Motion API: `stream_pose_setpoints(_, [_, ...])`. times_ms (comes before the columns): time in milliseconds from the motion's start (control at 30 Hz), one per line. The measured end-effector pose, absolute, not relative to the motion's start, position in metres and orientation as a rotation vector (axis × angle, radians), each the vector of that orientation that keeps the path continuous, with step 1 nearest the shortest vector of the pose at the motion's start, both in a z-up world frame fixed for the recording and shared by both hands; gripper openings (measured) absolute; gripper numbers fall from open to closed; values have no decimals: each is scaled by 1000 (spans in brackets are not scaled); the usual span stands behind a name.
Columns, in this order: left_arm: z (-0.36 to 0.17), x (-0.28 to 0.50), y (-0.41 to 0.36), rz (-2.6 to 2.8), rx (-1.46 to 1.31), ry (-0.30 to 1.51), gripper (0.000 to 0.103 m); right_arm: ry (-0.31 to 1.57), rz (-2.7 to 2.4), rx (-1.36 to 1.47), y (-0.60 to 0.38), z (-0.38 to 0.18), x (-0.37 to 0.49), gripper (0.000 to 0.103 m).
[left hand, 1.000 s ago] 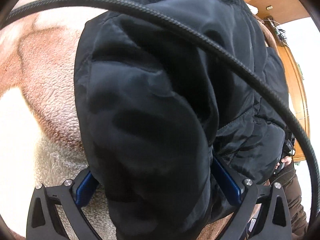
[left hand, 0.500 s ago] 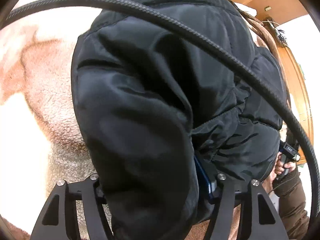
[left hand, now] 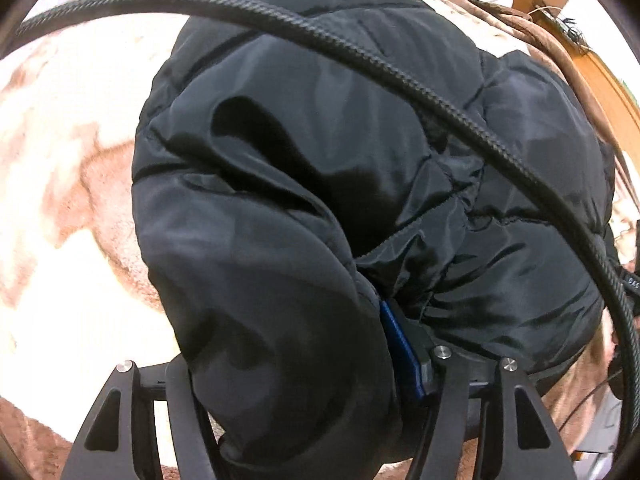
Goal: Fold large clothes
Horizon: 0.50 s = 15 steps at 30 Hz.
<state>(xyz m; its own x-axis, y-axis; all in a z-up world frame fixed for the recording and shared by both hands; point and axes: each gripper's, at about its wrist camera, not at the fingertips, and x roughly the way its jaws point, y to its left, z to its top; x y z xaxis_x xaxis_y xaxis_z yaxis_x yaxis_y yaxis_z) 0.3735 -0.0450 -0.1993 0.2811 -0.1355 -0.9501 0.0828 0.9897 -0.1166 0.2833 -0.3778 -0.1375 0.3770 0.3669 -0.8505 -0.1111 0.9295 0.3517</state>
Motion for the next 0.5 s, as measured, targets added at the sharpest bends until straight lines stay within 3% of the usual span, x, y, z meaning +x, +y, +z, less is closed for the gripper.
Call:
stream_pose_setpoints(233, [-186, 355, -85, -122, 44, 1185, 45, 1110, 231, 143, -343, -122, 269, 47])
stream_pose_setpoints(500, [-178, 323, -98, -101, 81, 1127, 38, 1040, 164, 63, -311, -103, 255, 38])
